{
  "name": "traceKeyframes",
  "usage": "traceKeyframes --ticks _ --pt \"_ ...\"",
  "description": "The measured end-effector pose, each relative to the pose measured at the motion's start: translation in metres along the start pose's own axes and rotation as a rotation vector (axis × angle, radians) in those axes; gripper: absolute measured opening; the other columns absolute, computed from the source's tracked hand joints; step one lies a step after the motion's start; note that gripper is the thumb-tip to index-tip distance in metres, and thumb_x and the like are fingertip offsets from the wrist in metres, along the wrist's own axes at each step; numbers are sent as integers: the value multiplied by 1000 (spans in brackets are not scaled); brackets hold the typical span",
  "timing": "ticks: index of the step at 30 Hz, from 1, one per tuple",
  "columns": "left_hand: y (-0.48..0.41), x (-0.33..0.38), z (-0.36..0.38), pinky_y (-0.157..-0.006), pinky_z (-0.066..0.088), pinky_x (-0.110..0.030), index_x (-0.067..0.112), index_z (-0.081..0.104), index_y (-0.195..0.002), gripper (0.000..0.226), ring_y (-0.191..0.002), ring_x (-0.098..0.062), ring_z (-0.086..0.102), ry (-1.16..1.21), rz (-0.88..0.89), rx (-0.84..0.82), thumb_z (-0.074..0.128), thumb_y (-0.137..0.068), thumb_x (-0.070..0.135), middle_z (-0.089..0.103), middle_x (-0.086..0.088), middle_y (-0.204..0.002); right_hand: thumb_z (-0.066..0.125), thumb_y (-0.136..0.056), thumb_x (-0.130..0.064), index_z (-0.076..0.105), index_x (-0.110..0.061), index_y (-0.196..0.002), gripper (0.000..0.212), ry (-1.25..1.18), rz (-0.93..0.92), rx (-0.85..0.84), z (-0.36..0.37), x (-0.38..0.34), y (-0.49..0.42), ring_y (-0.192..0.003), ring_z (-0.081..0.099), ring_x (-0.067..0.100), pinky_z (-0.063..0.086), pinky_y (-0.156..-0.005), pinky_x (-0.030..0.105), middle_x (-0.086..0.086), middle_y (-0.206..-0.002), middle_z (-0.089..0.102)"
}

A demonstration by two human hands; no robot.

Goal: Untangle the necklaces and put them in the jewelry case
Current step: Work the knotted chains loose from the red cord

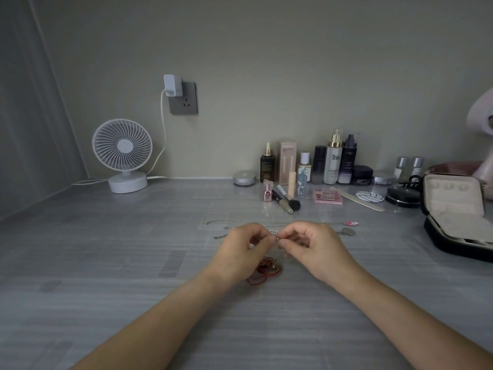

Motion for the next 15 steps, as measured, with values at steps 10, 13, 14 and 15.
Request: traceKeyframes --ticks 10,13,14,15 --pt "2 -4 15 -74 52 -26 22 64 -78 18 -72 -6 63 195 -64 -103 58 -88 9 67 6 -72 64 -82 -1 65 -30 -81 29 -201 38 -30 1 0 -1 -57 58 -3 48 -64 13 -4 -70 64" --pt "1 -7 11 -57 43 -16 22 63 -73 18 -54 1 53 215 -97 -74 60 -87 11 61 8 -62 65 -82 -5 66 -33 -77 28 -200 58 -20 0 2 -1 -58 57 -3 48 -65 17 -7 -68 66" --pt "0 -8 10 -55 41 -16 21 63 -72 17 -53 -1 50 223 -111 -65 61 -87 13 59 6 -61 66 -82 -6 67 -32 -75 27 -206 65 -10 -2 2 -1 -59 57 -2 48 -65 17 -8 -67 66" --pt "0 -8 9 -54 39 -16 21 63 -71 17 -52 -2 48 232 -124 -62 60 -87 14 59 5 -61 66 -82 -7 67 -32 -75 26 -214 72 1 -4 2 -1 -60 57 -1 48 -64 17 -8 -67 66"
Point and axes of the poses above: each hand's wrist, its own y-axis away from the middle knuckle, its own z-axis out of the palm, x = y × z, the point moved 10 cm from there along -y, towards the middle knuckle
